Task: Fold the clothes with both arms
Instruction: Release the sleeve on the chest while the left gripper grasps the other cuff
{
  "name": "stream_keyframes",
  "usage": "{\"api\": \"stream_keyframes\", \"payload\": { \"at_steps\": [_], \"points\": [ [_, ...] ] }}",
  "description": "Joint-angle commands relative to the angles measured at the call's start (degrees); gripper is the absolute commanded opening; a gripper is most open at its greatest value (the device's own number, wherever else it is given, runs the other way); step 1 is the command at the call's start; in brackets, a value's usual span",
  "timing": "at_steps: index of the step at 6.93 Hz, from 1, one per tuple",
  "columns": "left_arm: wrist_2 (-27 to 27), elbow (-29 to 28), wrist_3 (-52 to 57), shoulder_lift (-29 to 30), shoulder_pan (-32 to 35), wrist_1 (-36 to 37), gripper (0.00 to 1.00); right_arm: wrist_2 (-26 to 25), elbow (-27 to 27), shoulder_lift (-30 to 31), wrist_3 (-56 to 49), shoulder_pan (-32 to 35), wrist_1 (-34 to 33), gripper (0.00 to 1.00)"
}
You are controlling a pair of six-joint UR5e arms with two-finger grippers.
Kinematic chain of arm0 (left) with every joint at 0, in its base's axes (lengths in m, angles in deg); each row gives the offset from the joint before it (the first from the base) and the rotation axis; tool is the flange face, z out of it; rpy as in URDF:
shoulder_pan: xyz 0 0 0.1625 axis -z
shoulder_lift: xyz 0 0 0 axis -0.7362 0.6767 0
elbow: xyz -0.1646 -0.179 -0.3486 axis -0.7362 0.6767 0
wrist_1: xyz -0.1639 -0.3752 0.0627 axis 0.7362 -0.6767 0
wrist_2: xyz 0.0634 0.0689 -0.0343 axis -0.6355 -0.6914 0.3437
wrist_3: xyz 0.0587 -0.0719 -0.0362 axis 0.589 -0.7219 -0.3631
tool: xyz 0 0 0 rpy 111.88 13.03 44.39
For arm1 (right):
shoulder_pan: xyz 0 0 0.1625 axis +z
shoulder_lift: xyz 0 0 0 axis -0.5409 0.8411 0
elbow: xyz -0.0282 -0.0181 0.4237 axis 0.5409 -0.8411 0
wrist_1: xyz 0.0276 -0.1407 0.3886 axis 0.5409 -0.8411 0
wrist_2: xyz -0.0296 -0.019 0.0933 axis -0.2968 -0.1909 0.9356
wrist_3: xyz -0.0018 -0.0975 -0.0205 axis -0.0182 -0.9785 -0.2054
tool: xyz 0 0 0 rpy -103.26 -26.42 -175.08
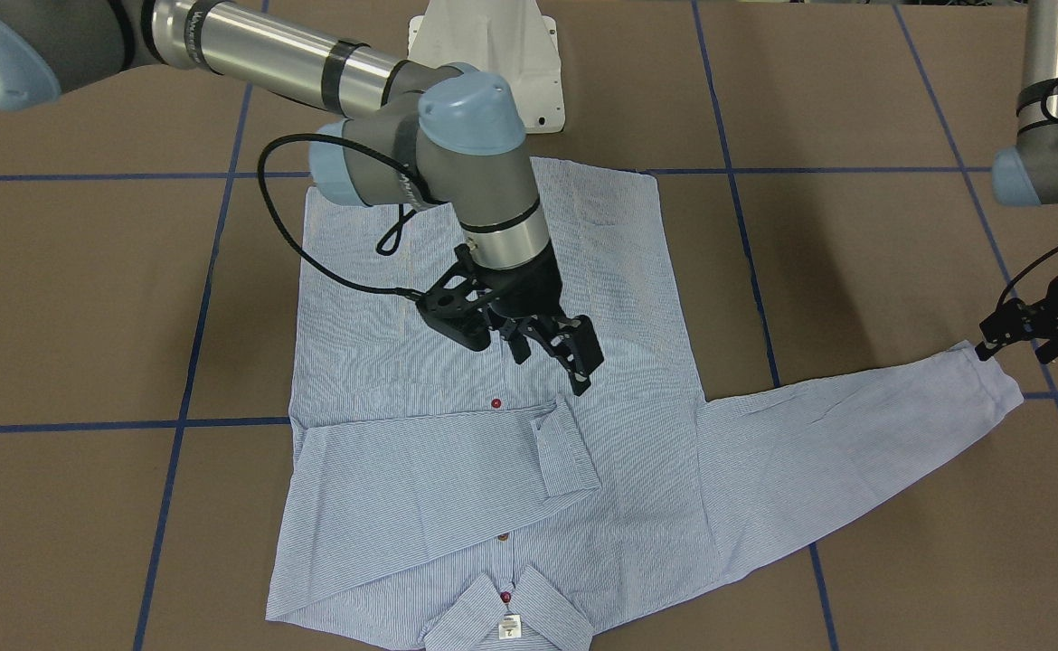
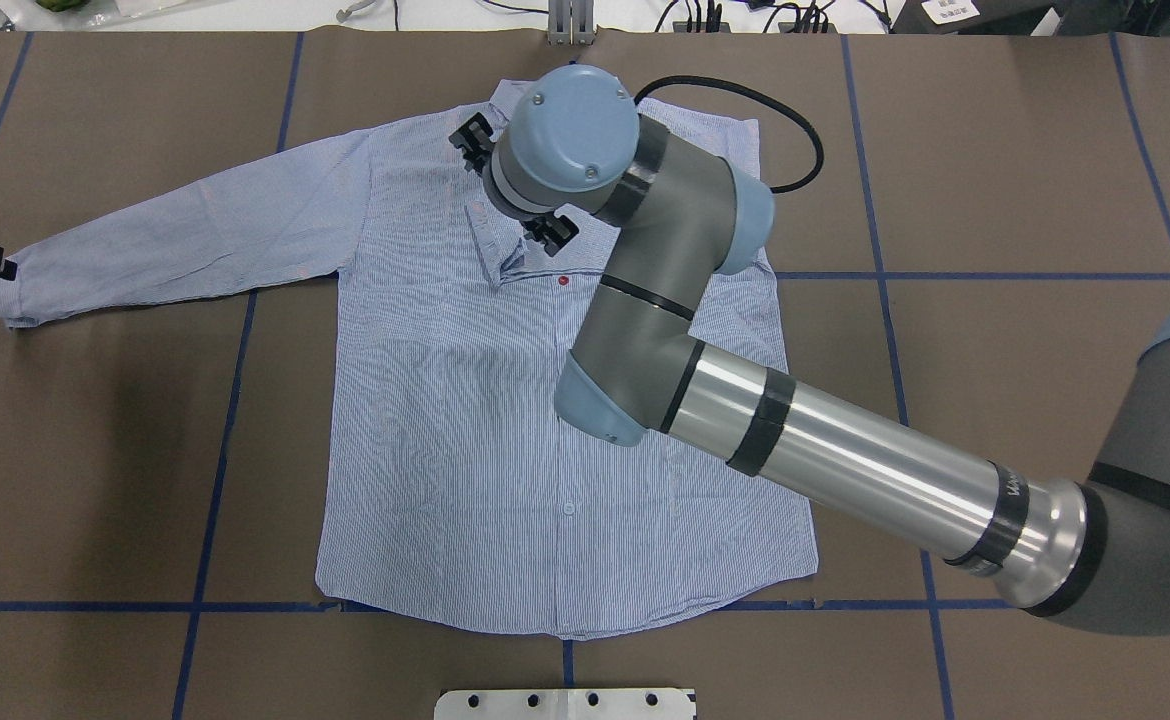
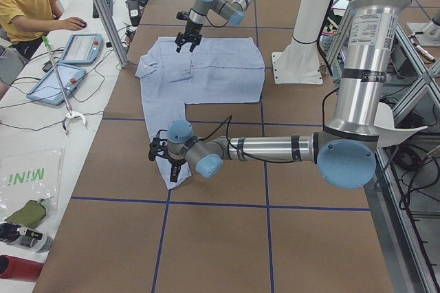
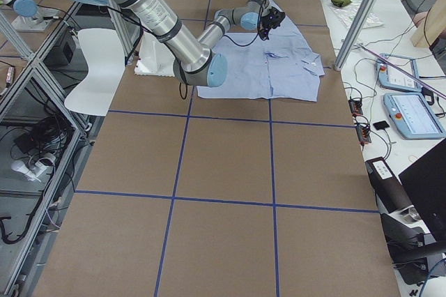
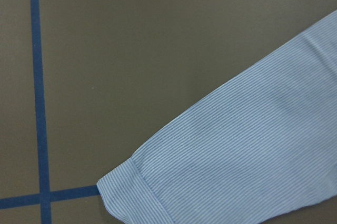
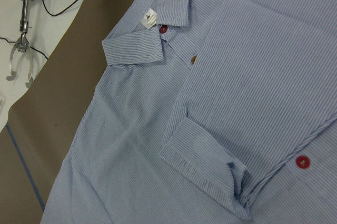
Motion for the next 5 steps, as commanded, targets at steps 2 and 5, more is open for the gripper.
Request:
{"api": "stream_keyframes", "payload": {
  "at_steps": [2,5],
  "points": [
    [-0.16,-3.06,-6.02,-0.75,-1.5,-3.78,0.6,0.56,3.08,2.76,-1.79,0.41,-0.3,1.0],
    [-0.24,-3.06,-5.94,-0.84,-1.5,-3.69,0.0,0.56,3.17,2.76,-1.79,0.41,-0.21,1.0]
  ]
}}
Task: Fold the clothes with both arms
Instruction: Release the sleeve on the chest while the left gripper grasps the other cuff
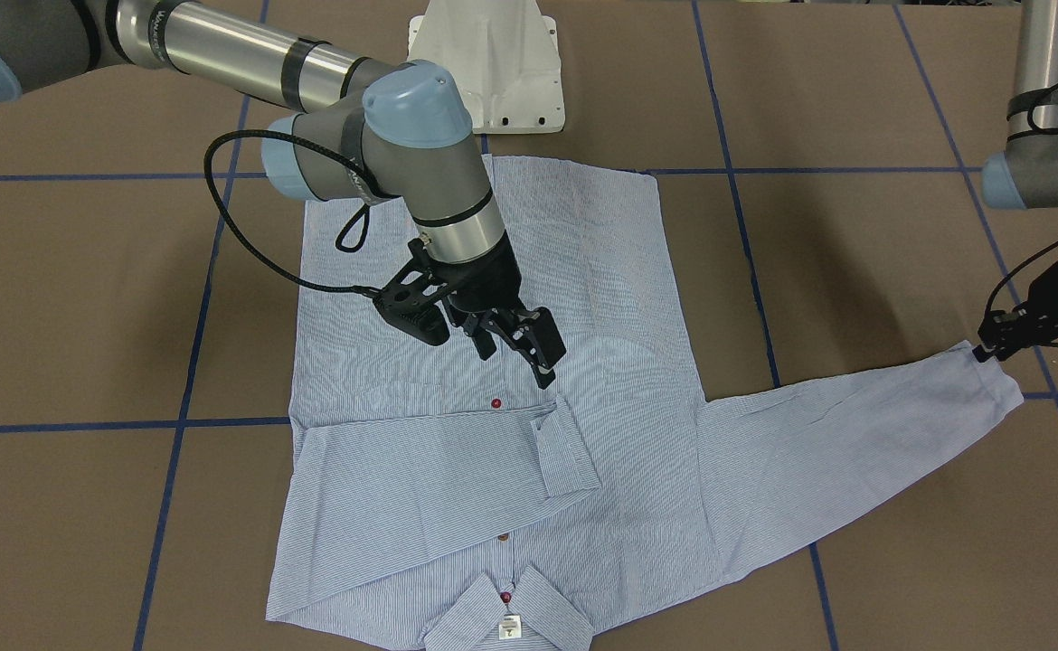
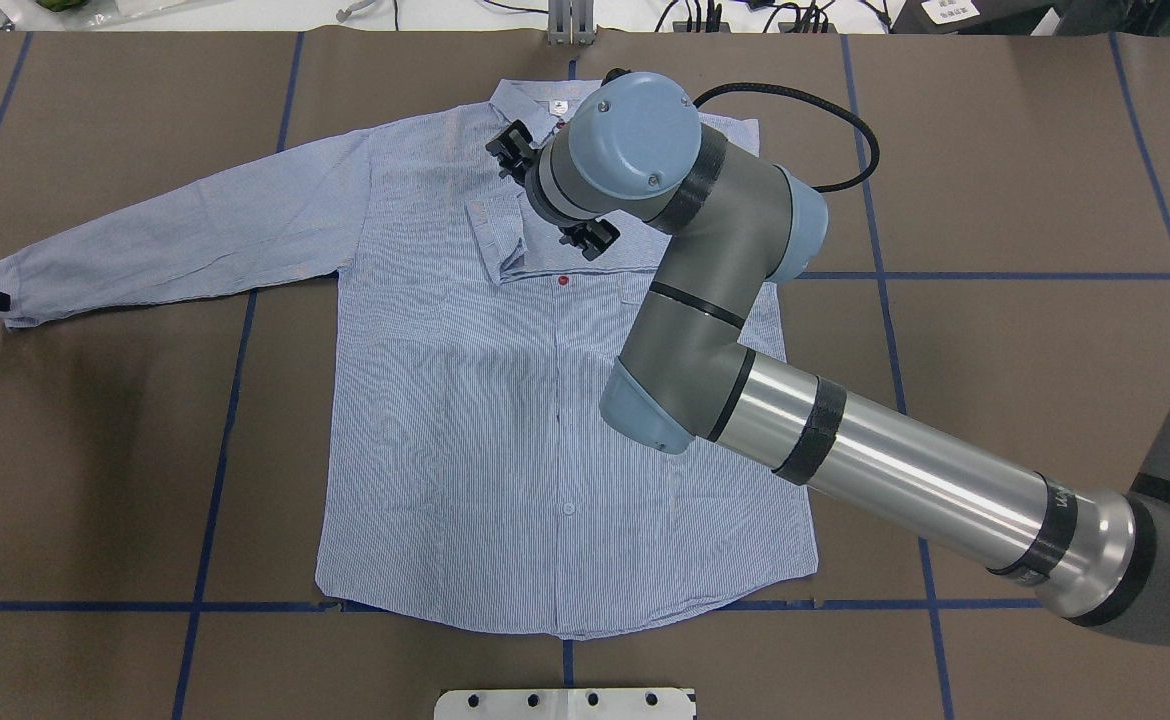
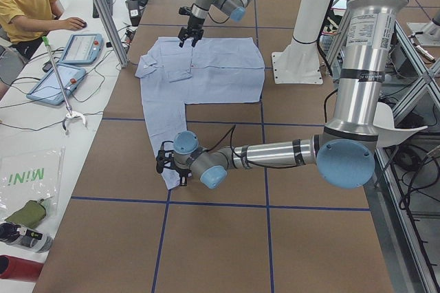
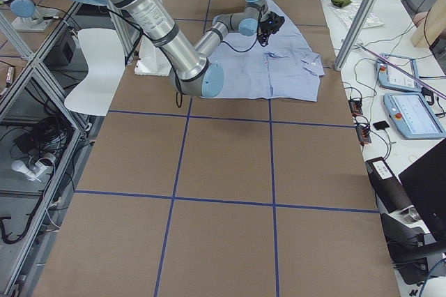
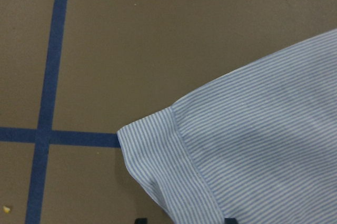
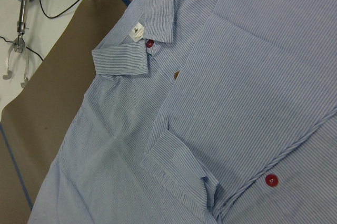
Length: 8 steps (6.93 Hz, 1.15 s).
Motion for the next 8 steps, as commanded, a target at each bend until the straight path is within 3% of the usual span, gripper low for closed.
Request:
{"api": "stream_keyframes", "payload": {
  "at_steps": [1,2,3,4,5,6,8],
  "points": [
    [-0.09,-0.03,0.06,-0.05,-0.01,0.05,0.0,0.0,0.08,0.13,-0.01,-0.01,0.12,1.0],
    [-0.09,0.75,0.32,-0.31,0.08,0.05,0.0,0.0,0.16,0.31,-0.09,-0.01,0.12,1.0],
    [1.74,5.98,-0.63,-0.14,-0.01,1.1,0.0,0.26,1.82,0.75,0.08,0.86,-0.06,1.0],
    [3.93,9.17,-6.56,1.87,-0.79,1.28,0.0,3.05,6.01,5.01,-0.01,2.53,0.12,1.0],
    [4.04,9.81,-11.66,7.54,-2.02,2.33,0.0,6.65,10.84,9.84,-0.09,5.5,0.12,1.0],
    [3.87,9.9,-18.5,17.34,-6.12,10.69,0.0,10.68,15.24,15.29,-1.05,8.4,0.55,1.0],
    [1.16,11.83,-33.78,28.03,-15.25,14.73,0.0,12.82,20.87,22.33,-9.9,11.49,0.73,1.0]
  ]
}}
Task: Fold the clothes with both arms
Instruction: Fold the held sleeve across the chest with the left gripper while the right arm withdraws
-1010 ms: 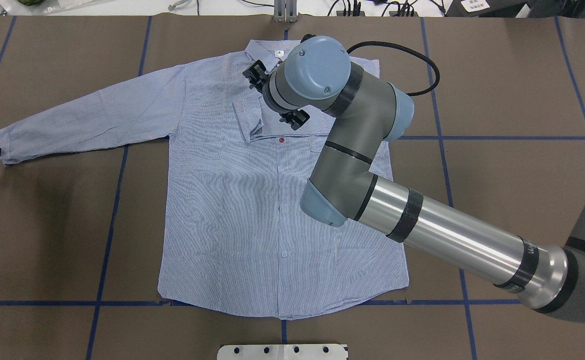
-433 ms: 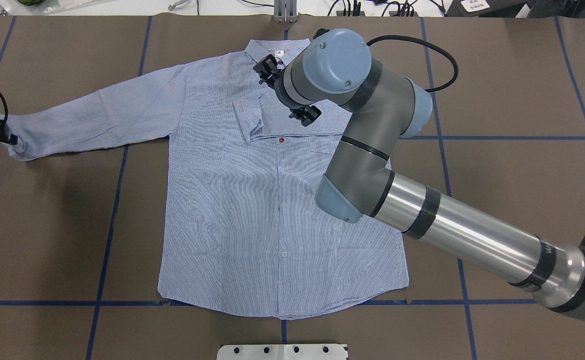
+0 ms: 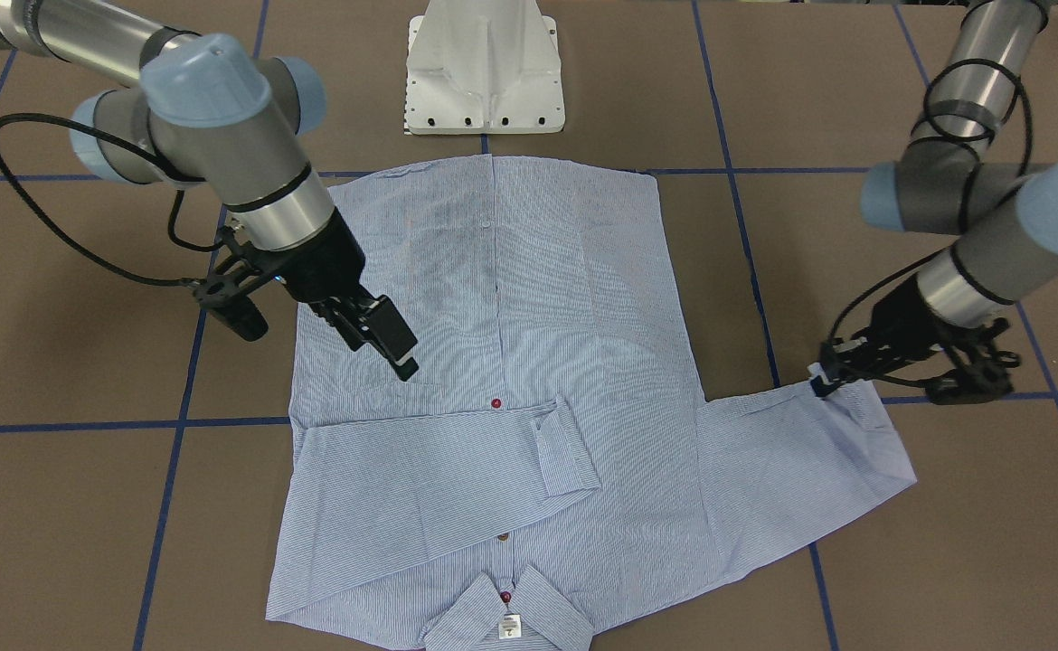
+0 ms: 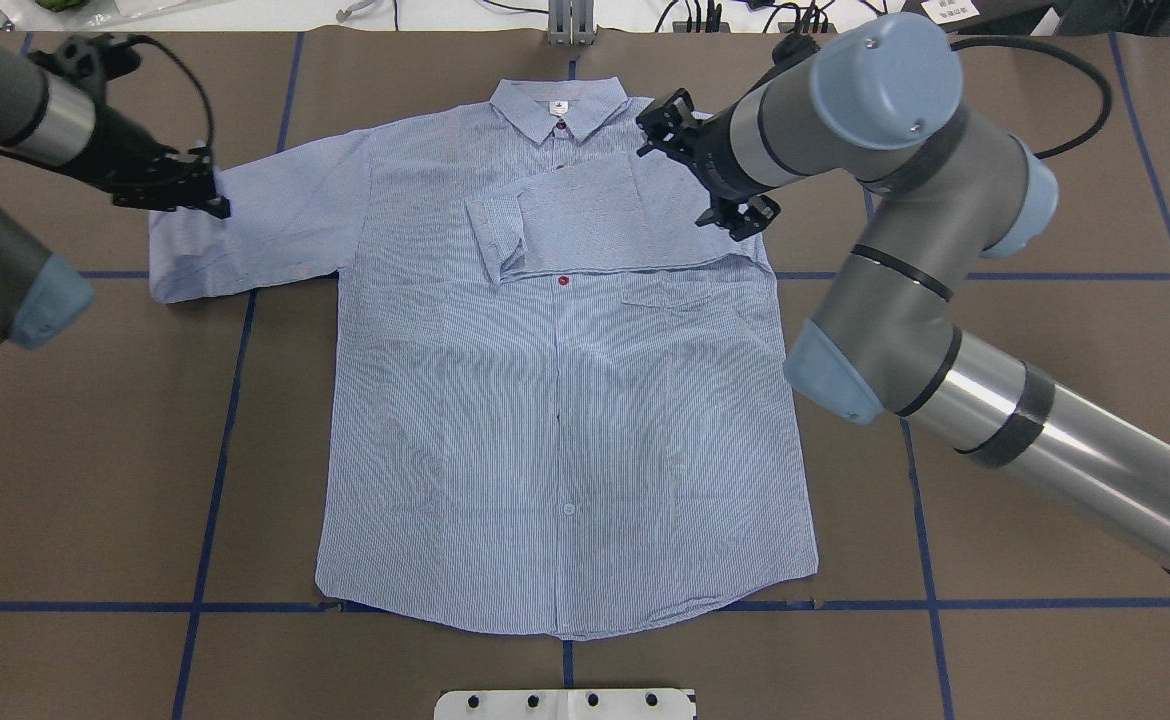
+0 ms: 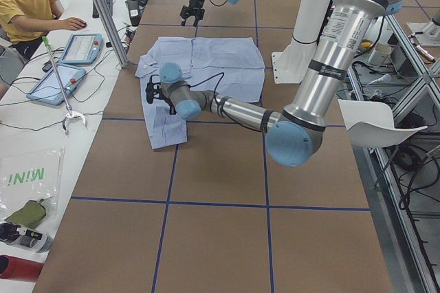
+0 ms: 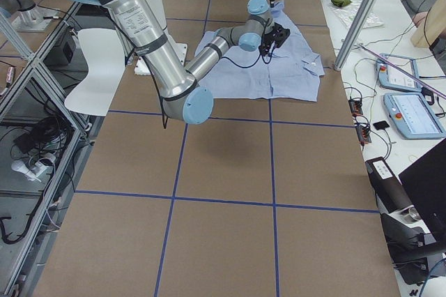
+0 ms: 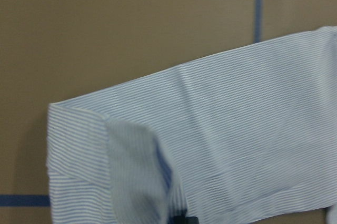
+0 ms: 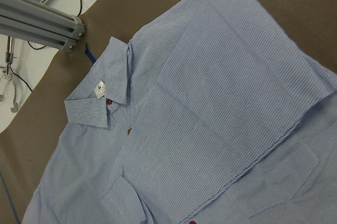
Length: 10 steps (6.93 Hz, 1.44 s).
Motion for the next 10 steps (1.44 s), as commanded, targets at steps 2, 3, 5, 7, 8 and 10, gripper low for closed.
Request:
{"api": "stream_keyframes", "payload": {
  "at_steps": [2,3,5,7,8,10],
  "points": [
    [-8.23,-0.53,-20.57,16.4,-12.11,2.36,0.0,3.38,8.06,13.2,-14.04,5.36,0.28,1.0],
    [-11.73,-3.93,-24.01,21.92,-14.05,2.1,0.0,5.04,9.04,17.07,-18.89,7.72,0.28,1.0],
    [-17.3,-15.63,-28.52,33.2,-16.17,1.93,0.0,5.32,9.22,21.66,-24.47,9.68,1.59,1.0],
    [-21.05,-16.79,-28.7,34.01,-18.79,1.84,0.0,6.19,8.88,22.29,-24.56,9.59,2.39,1.0],
    [-23.26,-17.32,-28.62,34.02,-20.47,1.05,0.01,6.2,8.79,22.3,-24.65,9.68,2.39,1.0],
    [-23.28,-17.59,-28.61,35.24,-21.1,0.87,0.77,6.2,8.7,22.47,-24.57,9.51,2.39,1.0]
  ]
}}
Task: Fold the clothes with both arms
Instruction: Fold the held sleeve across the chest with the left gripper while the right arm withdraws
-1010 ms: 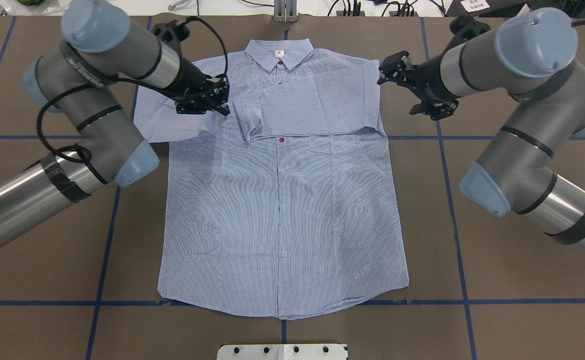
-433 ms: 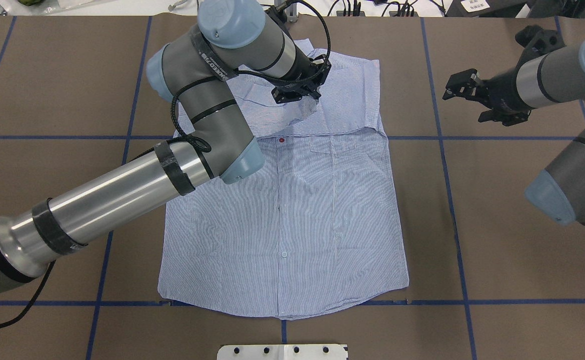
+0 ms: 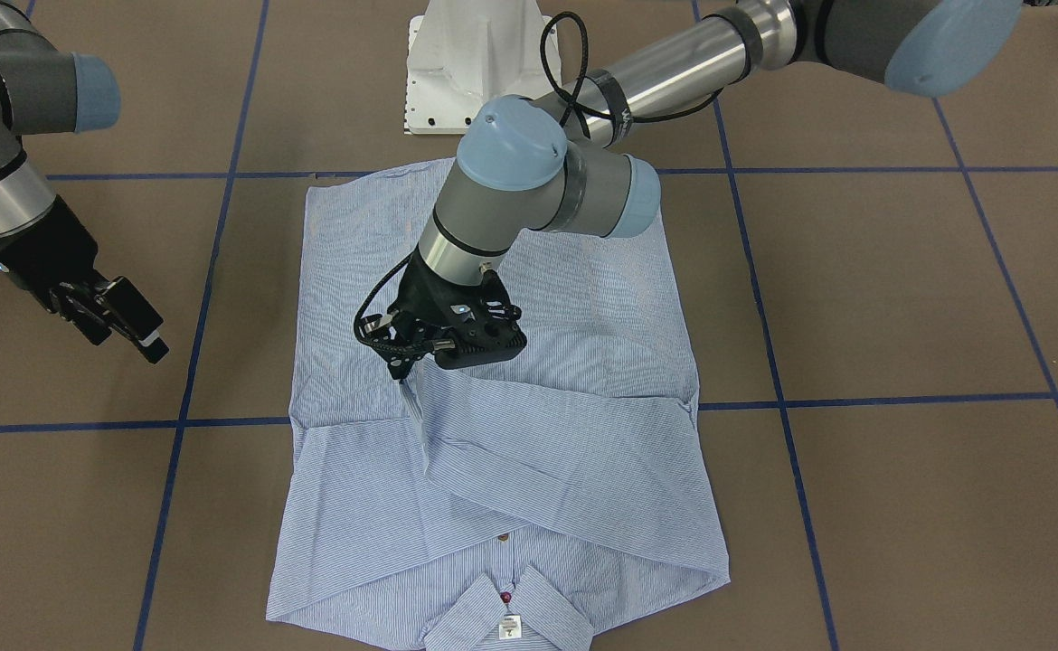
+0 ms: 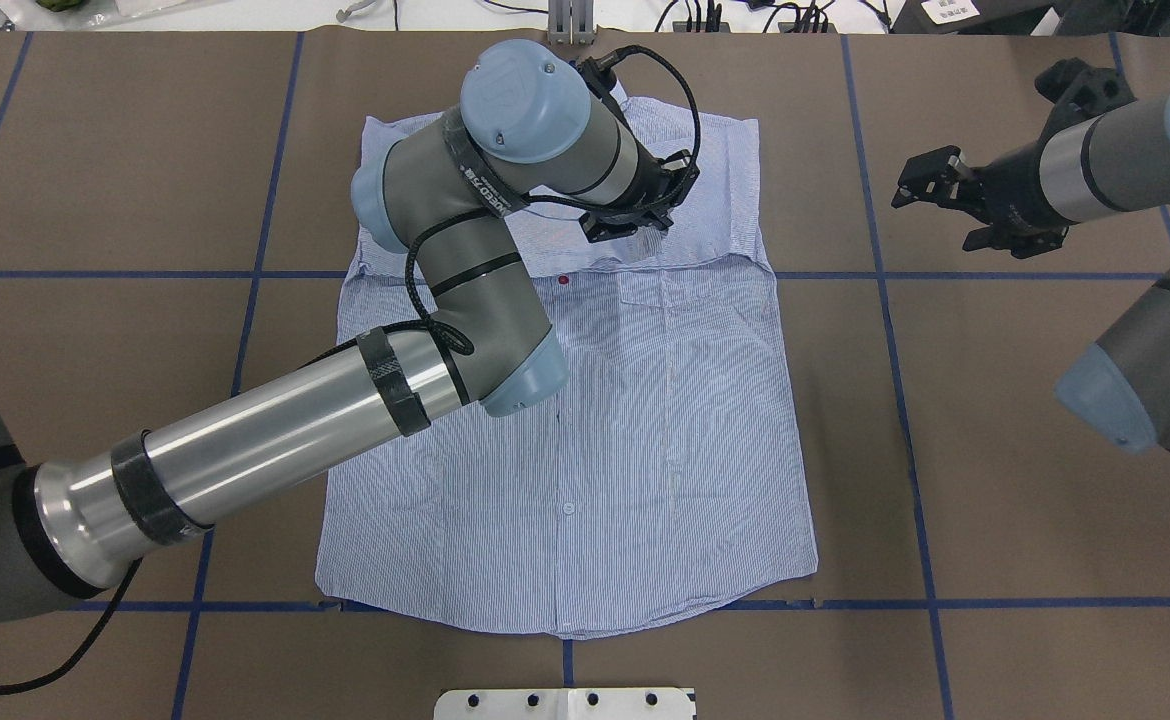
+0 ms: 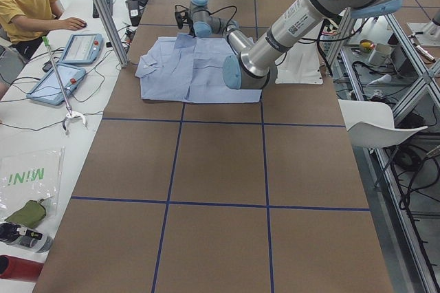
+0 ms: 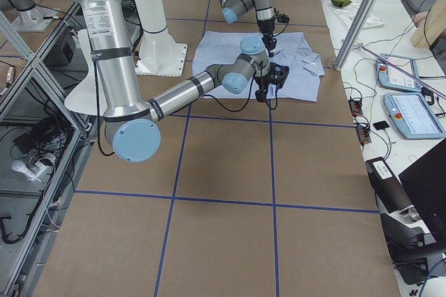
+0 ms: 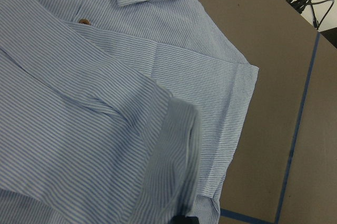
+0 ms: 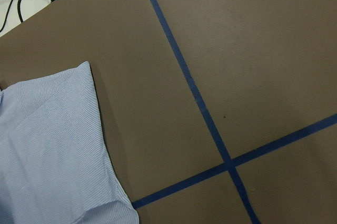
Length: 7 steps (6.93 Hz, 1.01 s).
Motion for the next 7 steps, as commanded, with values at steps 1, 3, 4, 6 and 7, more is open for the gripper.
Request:
{"api": "stream_keyframes", "payload": {
  "at_steps": [1,3,4,6,7],
  "points": [
    [-0.3,0.6,-0.17,0.92,-0.5,0.03,0.78,0.11,0.39,0.46,0.65,-0.09,0.01,1.0],
    [0.32,12.04,-0.08,-5.98,-0.24,0.73,0.81,1.78,2.58,1.17,9.29,-4.79,0.19,1.0],
    [3.37,21.08,0.96,-13.94,0.02,0.56,0.81,-0.04,5.82,2.04,13.27,-9.53,0.36,1.0],
    [3.75,31.68,8.14,-24.88,0.55,0.73,0.81,-13.79,11.88,4.33,26.26,-26.01,-1.2,1.0],
    [3.75,35.2,8.35,-29.19,0.73,0.65,0.81,-20.47,15.57,5.55,33.54,-35.06,-6.44,1.0]
  ]
}}
